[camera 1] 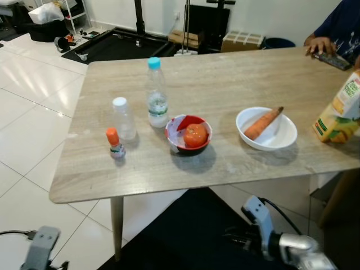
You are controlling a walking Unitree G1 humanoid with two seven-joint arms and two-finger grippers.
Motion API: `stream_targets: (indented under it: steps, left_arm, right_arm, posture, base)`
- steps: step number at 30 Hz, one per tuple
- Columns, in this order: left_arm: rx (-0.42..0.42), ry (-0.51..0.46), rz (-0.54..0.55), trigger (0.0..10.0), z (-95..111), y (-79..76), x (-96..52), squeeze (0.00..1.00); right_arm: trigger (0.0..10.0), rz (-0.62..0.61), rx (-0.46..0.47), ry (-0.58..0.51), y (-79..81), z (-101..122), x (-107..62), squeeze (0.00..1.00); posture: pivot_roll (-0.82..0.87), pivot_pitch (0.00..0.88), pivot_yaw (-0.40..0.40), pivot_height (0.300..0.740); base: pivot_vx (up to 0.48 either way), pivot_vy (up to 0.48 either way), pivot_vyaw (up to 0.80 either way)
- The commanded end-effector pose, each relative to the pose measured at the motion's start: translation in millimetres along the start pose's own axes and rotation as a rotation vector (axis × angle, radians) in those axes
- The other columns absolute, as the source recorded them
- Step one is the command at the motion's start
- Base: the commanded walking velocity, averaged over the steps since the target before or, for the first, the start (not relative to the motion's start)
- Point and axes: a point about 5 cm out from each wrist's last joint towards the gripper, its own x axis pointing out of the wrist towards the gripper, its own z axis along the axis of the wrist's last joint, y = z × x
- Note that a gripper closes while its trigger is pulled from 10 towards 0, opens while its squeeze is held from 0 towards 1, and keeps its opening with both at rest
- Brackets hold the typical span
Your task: Restocking fridge
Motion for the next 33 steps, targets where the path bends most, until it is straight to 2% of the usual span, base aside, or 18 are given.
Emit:
stream_targets:
  steps: [1, 2, 3, 4, 5, 6, 7, 8, 10, 13, 14, 15, 16, 17, 25, 26, 29, 33]
  left_arm:
    - [0.003, -0.024, -0.059, 10.0, 1, -16.9, 5.5, 0.0]
    - [0.003, -0.024, -0.059, 10.0, 1, -16.9, 5.5, 0.0]
    - [0.053, -0.142, -0.185, 10.0, 19, -69.7, 20.8, 0.0]
    - [0.088, -0.246, -0.298, 10.0, 38, -117.0, 27.9, 0.0]
    - [0.088, -0.246, -0.298, 10.0, 38, -117.0, 27.9, 0.0]
    - [0.105, -0.315, -0.366, 10.0, 51, -146.9, 29.0, 0.0]
    - [0.105, -0.315, -0.366, 10.0, 51, -146.9, 29.0, 0.0]
    - [0.132, -0.335, -0.399, 10.0, 57, -164.0, 29.1, 0.0]
    - [0.144, -0.305, -0.388, 10.0, 55, -165.3, 30.2, 0.0]
    - [0.144, -0.305, -0.388, 10.0, 55, -165.3, 30.2, 0.0]
    - [0.137, -0.245, -0.349, 10.0, 44, -160.7, 31.3, 0.0]
    - [0.137, -0.245, -0.349, 10.0, 44, -160.7, 31.3, 0.0]
    - [0.108, -0.166, -0.301, 10.0, 26, -154.5, 30.6, 0.0]
    - [0.102, -0.148, -0.294, 10.0, 20, -153.8, 29.8, 0.0]
    - [0.113, -0.139, -0.29, 10.0, 13, -156.7, 27.9, 0.0]
    - [0.117, -0.146, -0.269, 10.0, 9, -155.8, 26.3, 0.0]
    - [0.114, -0.151, -0.253, 10.0, 4, -152.4, 24.6, 0.0]
    - [0.074, -0.199, -0.248, 10.0, -1, -143.6, 19.4, 0.0]
  right_arm:
    - [10.0, -0.11, 0.006, 0.013, -3.5, -7, 1.5, 0.0]
    - [10.0, -0.11, 0.006, 0.013, -3.5, -7, 1.5, 0.0]
    - [10.0, -0.132, 0.007, 0.012, -3.4, -7, 2.5, 0.0]
    - [10.0, -0.15, 0.006, 0.012, -0.4, -8, 5.3, 0.0]
    - [10.0, -0.15, 0.006, 0.012, -0.4, -8, 5.3, 0.0]
    - [10.0, -0.162, 0.006, 0.011, 1.9, -9, 7.3, 0.0]
    - [10.0, -0.162, 0.006, 0.011, 1.9, -9, 7.3, 0.0]
    - [10.0, -0.167, 0.006, 0.016, 7.2, -12, 11.0, 0.0]
    - [10.0, -0.169, 0.002, 0.033, 12.8, -17, 14.0, 0.0]
    - [10.0, -0.169, 0.002, 0.033, 12.8, -17, 14.0, 0.0]
    - [10.0, -0.17, -0.008, 0.065, 20.8, -26, 17.3, 0.0]
    - [10.0, -0.17, -0.008, 0.065, 20.8, -26, 17.3, 0.0]
    - [10.0, -0.177, -0.014, 0.113, 33.8, -40, 21.2, 0.0]
    - [10.0, -0.183, -0.012, 0.131, 38.4, -45, 22.4, 0.0]
    - [10.0, -0.199, 0.001, 0.159, 49.7, -52, 26.5, 0.0]
    - [10.0, -0.188, -0.02, 0.135, 57.5, -48, 32.0, 0.0]
    - [10.0, -0.181, -0.035, 0.103, 60.8, -44, 34.4, 0.0]
    - [10.0, -0.184, -0.073, 0.03, 57.3, -38, 31.5, 0.0]
  posture:
    - [-0.13, 0.098, 0.045, 0.74]
    - [-0.13, 0.098, 0.045, 0.74]
    - [-0.13, 0.098, 0.045, 0.74]
    - [-0.14, 0.101, 0.042, 0.74]
    - [-0.14, 0.101, 0.042, 0.74]
    - [-0.14, 0.101, 0.042, 0.74]
    - [-0.14, 0.101, 0.042, 0.74]
    - [-0.14, 0.107, 0.041, 0.74]
    - [-0.14, 0.107, 0.04, 0.74]
    - [-0.14, 0.107, 0.04, 0.74]
    - [-0.14, 0.107, 0.033, 0.74]
    - [-0.14, 0.107, 0.033, 0.74]
    - [-0.14, 0.108, 0.028, 0.74]
    - [-0.14, 0.108, 0.028, 0.74]
    - [-0.14, 0.107, 0.023, 0.74]
    - [-0.13, 0.104, 0.009, 0.74]
    - [-0.12, 0.105, 0.002, 0.74]
    - [-0.12, 0.111, -0.004, 0.74]
  base:
    - [0.0, 0.0, 0.0]
    - [0.0, 0.0, 0.0]
    - [0.0, 0.0, 0.0]
    - [0.0, 0.0, 0.0]
    - [0.0, 0.0, 0.0]
    - [0.0, 0.0, 0.0]
    - [0.0, 0.0, 0.0]
    - [0.0, 0.0, 0.0]
    - [0.0, 0.0, 0.0]
    - [0.0, 0.0, 0.0]
    - [0.0, 0.0, 0.0]
    - [0.0, 0.0, 0.0]
    - [0.0, 0.0, 0.0]
    - [0.0, 0.0, 0.0]
    - [0.0, 0.0, 0.0]
    - [0.0, 0.0, 0.0]
    - [0.0, 0.0, 0.0]
    - [0.0, 0.0, 0.0]
